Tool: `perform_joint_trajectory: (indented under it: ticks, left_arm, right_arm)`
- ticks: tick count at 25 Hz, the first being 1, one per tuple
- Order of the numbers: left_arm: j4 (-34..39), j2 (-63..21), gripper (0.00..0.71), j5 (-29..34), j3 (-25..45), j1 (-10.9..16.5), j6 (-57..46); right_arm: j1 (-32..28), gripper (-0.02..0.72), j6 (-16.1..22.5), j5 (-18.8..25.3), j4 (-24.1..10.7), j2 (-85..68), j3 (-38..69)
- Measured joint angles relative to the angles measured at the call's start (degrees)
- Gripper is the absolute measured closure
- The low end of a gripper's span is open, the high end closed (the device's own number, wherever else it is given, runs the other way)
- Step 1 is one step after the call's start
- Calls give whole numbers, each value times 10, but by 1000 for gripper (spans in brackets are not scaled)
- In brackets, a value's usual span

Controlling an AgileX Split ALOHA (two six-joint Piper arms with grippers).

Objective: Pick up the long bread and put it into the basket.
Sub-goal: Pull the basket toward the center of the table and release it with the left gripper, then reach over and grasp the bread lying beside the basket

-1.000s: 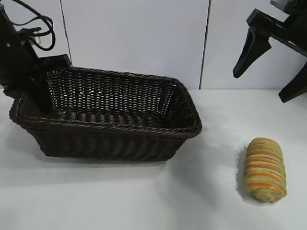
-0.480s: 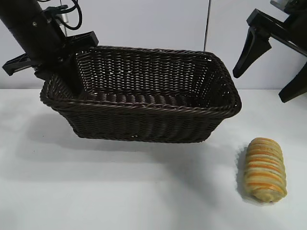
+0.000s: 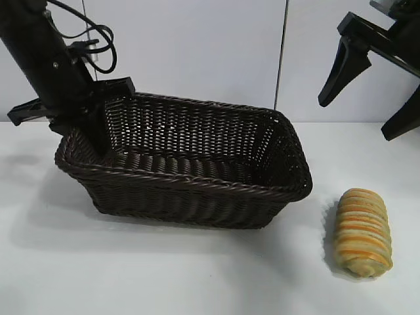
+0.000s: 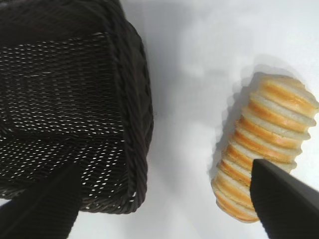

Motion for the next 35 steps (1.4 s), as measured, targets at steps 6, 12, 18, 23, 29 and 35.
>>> perform_joint_trajectory:
  ticks: [6, 12, 18, 23, 29, 35]
  left_arm:
    - [-4, 3, 583, -6, 0, 0, 0]
    - [-5, 3, 110, -10, 0, 0, 3]
    - [42, -13, 22, 8, -17, 1, -10]
    - [102, -23, 16, 77, -81, 2, -27]
    - [168, -23, 16, 145, -188, 6, -39]
    - [185, -25, 16, 183, -245, 77, -41]
  right_arm:
    - [0, 53, 0, 0, 0, 0, 0]
    - [0, 53, 0, 0, 0, 0, 0]
    - [0, 53, 0, 0, 1, 0, 0]
    - [0, 53, 0, 0, 1, 0, 0]
    - [0, 53, 0, 0, 1, 0, 0]
    - [0, 53, 0, 1, 1, 0, 0]
